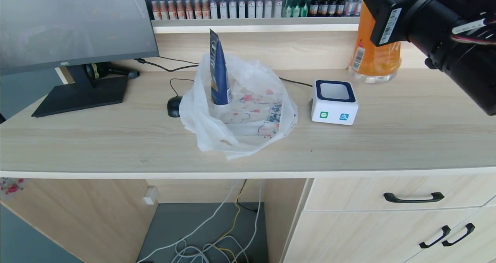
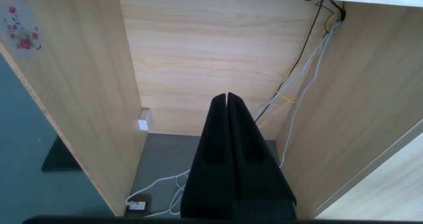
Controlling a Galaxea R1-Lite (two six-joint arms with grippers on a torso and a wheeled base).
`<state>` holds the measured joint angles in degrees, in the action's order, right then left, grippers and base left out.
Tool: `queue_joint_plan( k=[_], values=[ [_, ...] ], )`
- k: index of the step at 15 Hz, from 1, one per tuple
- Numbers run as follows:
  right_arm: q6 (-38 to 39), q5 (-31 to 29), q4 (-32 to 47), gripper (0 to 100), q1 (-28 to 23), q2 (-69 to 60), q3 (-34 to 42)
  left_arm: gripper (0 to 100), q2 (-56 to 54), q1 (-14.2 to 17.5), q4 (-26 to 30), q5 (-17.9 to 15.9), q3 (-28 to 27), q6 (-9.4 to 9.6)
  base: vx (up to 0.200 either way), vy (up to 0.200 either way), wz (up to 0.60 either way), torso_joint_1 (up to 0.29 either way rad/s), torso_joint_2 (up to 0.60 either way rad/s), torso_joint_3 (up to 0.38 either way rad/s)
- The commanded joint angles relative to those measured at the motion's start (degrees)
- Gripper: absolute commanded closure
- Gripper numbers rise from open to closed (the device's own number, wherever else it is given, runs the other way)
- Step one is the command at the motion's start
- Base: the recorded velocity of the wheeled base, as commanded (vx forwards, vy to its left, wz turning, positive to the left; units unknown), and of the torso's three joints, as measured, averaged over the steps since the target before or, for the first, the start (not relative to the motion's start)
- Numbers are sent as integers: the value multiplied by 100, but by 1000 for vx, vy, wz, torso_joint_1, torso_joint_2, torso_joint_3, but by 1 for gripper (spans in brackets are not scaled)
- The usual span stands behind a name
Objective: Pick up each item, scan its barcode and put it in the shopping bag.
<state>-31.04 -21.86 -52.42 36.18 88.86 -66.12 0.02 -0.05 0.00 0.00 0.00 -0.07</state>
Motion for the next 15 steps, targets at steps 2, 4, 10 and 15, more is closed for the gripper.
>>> queue_joint_plan(
  k=[2, 4, 10, 15],
  values=[
    [-447, 560, 285, 100, -419, 272, -463, 100, -2, -4, 0, 0, 0, -1, 0, 0, 0, 0, 0, 0],
    [-755, 876, 285, 100, -612, 308, -481, 100, -2, -4, 0, 0, 0, -1, 0, 0, 0, 0, 0, 0],
    [-1932, 2616, 215, 100, -1535, 633, -639, 100, -2, -4, 0, 0, 0, -1, 0, 0, 0, 0, 0, 0],
    [-2882, 3935, -93, 100, -1922, 1195, -762, 100, -2, -4, 0, 0, 0, -1, 0, 0, 0, 0, 0, 0]
  ],
)
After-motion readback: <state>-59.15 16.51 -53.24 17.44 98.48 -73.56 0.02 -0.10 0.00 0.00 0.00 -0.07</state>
